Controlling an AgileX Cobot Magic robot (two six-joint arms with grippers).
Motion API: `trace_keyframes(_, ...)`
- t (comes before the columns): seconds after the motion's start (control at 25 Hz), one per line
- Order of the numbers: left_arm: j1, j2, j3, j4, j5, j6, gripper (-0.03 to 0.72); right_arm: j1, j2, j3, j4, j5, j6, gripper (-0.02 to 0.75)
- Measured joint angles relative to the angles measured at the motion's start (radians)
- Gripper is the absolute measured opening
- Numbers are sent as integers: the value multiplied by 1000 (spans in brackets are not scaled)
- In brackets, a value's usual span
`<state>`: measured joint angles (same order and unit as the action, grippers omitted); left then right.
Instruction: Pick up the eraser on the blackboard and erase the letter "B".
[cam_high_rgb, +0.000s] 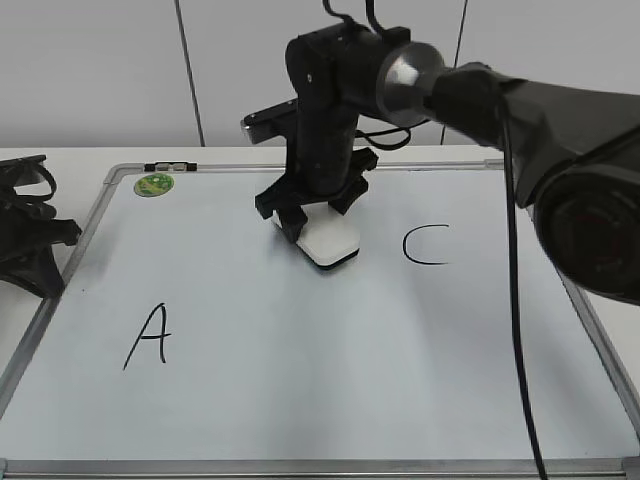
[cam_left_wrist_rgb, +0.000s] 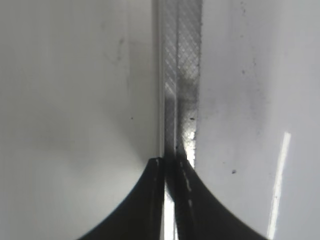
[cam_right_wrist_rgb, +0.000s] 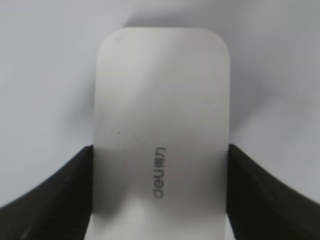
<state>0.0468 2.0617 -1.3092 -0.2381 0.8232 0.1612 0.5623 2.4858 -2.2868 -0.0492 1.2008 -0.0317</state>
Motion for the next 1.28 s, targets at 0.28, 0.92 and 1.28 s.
trace_keyframes(0.28, 0, 0, 0, 0, 0, 0, 11, -3, -178, -8, -46, 33, -8, 554)
trace_keyframes(0.92, 0, 0, 0, -8, -4, 0, 13, -135, -626, 361, -158, 54, -19, 554)
trace_keyframes(1.28, 0, 0, 0, -10, -4, 2, 13, -259, -782, 749, -183, 8, 59, 554)
